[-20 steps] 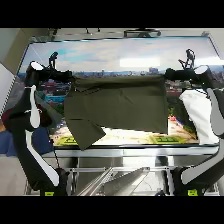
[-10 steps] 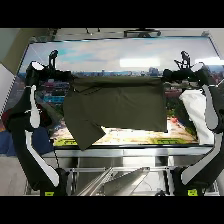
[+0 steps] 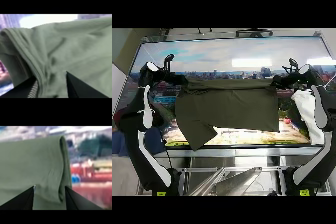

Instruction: Fold the shirts.

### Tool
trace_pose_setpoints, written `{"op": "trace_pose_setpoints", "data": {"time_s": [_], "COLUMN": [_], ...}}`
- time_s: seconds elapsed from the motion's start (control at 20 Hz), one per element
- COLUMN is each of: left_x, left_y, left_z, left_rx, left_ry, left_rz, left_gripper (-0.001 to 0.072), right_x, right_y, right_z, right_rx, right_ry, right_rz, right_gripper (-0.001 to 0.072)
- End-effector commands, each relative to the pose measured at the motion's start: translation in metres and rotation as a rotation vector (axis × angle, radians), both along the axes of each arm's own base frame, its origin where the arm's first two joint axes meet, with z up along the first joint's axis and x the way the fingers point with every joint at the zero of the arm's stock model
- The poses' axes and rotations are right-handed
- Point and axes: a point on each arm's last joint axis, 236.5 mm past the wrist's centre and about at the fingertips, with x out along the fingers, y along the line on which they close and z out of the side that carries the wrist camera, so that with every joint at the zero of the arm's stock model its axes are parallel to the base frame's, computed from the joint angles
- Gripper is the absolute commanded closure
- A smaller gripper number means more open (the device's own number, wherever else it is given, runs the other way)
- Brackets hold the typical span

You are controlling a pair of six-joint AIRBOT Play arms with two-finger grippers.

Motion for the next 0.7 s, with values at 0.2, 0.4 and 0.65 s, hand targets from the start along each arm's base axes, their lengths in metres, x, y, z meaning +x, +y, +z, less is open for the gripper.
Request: {"op": "trace_pose_setpoints", "data": {"time_s": [0.2,0.4,0.65], "left_x": [-0.088,-0.207,-0.317], "left_y": [0.028,0.033,0.021], "left_z": [0.06,0.032,-0.002], "left_rx": [-0.056,-0.11,-0.145], "left_ry": [0.195,0.418,0.518], "left_rz": [0.095,0.168,0.287], "left_gripper": [0.0365,0.0548,0.0546], "right_x": [-0.08,-0.16,-0.217], "right_y": [-0.037,-0.047,-0.027], "right_z": [0.1,0.08,0.028], "right_rx": [-0.047,0.0,0.087], "right_ry": [0.083,0.202,0.236], "right_rz": [0.097,0.056,0.033], "right_gripper": [0.0282,0.0283,0.0282]}}
